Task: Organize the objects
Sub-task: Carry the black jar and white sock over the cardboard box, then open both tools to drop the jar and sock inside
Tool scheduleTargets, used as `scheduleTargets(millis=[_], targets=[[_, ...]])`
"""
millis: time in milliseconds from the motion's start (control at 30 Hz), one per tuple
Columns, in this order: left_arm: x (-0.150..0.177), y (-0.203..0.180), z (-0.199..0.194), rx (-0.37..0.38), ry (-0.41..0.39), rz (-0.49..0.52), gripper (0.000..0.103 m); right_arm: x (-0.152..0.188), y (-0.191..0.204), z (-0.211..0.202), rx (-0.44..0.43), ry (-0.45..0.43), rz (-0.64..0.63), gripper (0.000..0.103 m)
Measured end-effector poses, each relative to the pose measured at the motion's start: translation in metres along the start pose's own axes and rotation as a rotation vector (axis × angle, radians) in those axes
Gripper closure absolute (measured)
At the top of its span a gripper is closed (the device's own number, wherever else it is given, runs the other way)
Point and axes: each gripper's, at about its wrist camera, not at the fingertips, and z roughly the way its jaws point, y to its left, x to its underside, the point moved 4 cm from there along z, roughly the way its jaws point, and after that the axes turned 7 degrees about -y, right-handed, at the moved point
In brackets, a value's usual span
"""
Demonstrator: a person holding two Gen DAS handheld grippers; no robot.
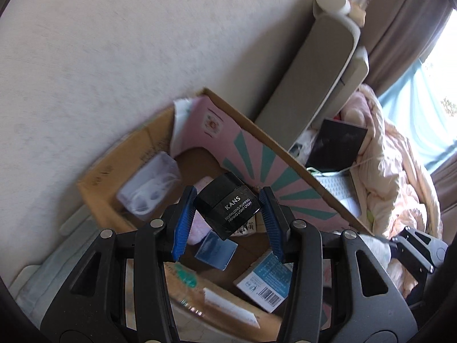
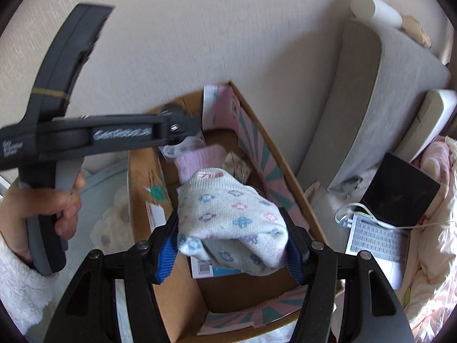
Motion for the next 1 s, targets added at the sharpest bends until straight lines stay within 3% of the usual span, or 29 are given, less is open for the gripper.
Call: scheduleTargets(millis=[267,667,767,800,833,867,933,1000], targets=[[0.010,-0.004,0.030,0.009,0.066,0.022,0.061,0.021,0.004,0.018,-0.032,0.059,-0.014,0.044],[-0.010,-0.005,0.021,-0.017,0.067,0.110,0.060,0.014,0.016,0.027,-0.056,0.077,-0.070,0.044],[-0.012,-0.004,0.023,-0.070,0.084,0.123,0.059,0.015,0.015,0.033,-0.067,0.093,-0.075,0.043],[-0.013,-0.004,0.023,-0.089,0.085,0.129,0.050,0.015,0.015,0.034,-0.076,0.097,-0.072,0.042],[-0.014,-0.003,0.023,-0.095,0.084,0.130,0.015,0.016,0.016,0.036,-0.092,0.105,-0.064,0.036],[-0.015,-0.003,0.023,-0.097,0.083,0.130,0.002,0.017,0.015,0.037,-0.091,0.110,-0.060,0.021],[-0.016,-0.002,0.020,-0.087,0.067,0.124,0.000,0.019,0.015,0.037,-0.074,0.113,-0.057,0.003],[-0.014,-0.002,0.021,-0.083,0.074,0.120,0.000,0.020,0.014,0.035,-0.062,0.091,-0.059,0.001]])
